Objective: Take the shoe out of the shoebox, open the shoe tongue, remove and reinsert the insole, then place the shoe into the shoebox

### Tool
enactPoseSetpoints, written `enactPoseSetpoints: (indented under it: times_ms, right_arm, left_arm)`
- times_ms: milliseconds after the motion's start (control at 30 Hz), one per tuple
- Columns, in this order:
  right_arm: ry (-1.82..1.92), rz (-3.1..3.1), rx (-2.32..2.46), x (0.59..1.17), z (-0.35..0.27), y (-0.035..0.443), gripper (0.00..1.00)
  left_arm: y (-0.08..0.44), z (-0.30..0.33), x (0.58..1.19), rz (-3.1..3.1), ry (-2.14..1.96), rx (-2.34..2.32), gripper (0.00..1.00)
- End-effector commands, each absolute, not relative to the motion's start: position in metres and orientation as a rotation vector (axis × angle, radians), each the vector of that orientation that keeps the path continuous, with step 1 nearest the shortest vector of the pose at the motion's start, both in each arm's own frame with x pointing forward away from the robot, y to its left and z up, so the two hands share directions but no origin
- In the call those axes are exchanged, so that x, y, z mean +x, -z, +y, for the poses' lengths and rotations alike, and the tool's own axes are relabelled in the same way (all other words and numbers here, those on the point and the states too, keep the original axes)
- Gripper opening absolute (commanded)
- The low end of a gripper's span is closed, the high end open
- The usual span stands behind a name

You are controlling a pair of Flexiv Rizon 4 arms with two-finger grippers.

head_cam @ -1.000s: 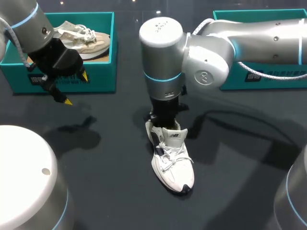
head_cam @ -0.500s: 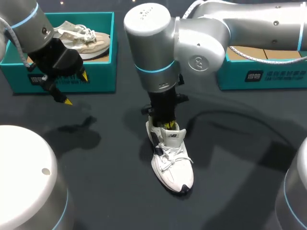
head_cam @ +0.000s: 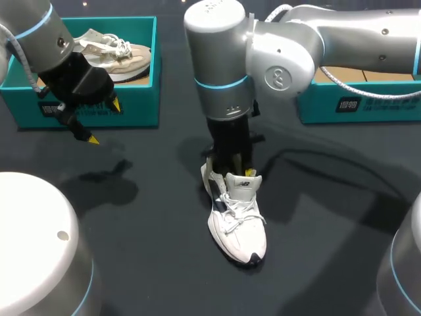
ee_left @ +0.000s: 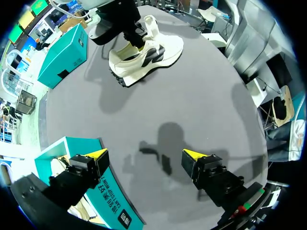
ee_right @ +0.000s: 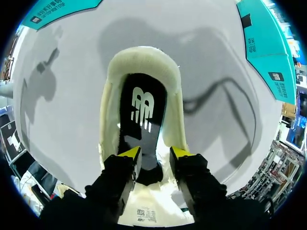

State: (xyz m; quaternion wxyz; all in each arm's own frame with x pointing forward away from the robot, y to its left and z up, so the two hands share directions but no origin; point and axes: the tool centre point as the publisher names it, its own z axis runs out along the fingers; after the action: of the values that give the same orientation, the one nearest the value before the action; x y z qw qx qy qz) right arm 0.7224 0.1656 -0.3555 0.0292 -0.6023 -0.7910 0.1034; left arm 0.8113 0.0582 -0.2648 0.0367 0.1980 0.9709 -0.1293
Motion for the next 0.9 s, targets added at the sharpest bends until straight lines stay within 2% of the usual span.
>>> enactPoseSetpoints:
  times_ms: [33, 67, 367, 900]
  right_arm:
    - [-0.351, -2.447, -1.850, 0.718, 0.175, 0.356, 0.80]
    - [-0.358, -2.447, -1.848, 0.715, 0.178, 0.356, 1.00]
    - [-0.382, -2.455, -1.801, 0.709, 0.187, 0.359, 1.00]
    - [-0.422, -2.485, -1.894, 0.700, 0.179, 0.333, 1.00]
  left_arm:
    - [0.265, 0.058, 0.811, 2.981, 0.392, 0.608, 1.00]
    - [0.265, 0.058, 0.811, 2.981, 0.392, 0.608, 1.00]
    - [0.265, 0.058, 0.811, 2.981, 0.392, 0.608, 1.00]
    - [0.265, 0.058, 0.811, 2.981, 0.392, 0.608, 1.00]
